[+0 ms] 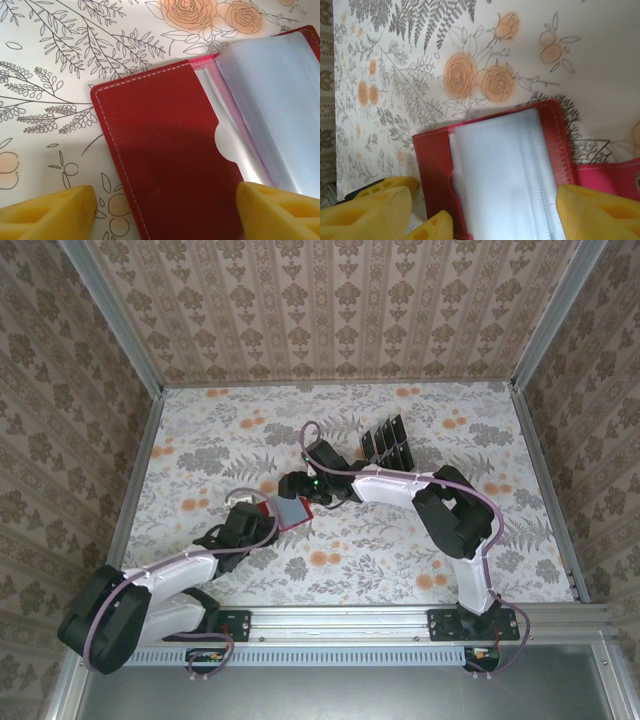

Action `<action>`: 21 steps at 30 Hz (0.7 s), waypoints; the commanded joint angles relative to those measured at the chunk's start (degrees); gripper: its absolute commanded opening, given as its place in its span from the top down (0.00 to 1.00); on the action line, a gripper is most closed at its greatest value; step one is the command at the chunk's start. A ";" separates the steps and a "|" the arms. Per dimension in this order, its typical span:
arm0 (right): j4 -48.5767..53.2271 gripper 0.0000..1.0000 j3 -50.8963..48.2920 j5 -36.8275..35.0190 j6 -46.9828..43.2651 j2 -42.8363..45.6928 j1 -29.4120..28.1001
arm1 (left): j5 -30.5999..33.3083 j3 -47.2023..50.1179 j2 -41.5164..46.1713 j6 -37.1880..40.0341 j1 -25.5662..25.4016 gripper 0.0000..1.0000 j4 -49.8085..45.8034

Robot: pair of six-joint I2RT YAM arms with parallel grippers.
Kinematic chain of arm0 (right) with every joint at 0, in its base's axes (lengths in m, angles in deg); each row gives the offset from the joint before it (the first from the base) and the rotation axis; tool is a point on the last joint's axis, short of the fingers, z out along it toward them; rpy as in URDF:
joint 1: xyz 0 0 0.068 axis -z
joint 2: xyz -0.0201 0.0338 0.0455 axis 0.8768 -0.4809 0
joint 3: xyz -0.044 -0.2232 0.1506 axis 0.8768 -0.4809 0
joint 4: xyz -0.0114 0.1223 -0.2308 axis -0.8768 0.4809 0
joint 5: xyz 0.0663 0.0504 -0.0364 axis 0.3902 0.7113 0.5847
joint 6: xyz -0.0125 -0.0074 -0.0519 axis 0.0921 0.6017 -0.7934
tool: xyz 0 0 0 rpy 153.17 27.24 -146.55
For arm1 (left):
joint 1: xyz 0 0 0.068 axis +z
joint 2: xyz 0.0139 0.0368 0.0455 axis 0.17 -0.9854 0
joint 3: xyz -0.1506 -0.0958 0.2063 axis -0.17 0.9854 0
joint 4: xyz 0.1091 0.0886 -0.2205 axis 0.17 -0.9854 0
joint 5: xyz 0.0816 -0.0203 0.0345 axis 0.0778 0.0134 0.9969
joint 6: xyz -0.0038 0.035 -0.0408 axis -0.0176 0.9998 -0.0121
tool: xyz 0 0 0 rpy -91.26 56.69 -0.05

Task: Put the credit cards into the card holder

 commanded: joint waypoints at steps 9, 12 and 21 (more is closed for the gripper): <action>4.91 0.23 -2.54 -7.86 -0.25 -0.69 2.16 | -2.99 -6.42 -11.66 3.20 2.74 0.24 4.45; 5.12 0.23 -5.14 -9.69 1.17 1.09 2.31 | -3.68 -8.35 -14.40 4.82 3.64 0.24 5.24; 6.03 0.23 -11.71 -13.63 5.84 7.29 2.42 | -6.69 -14.77 -22.39 9.98 6.23 0.26 7.48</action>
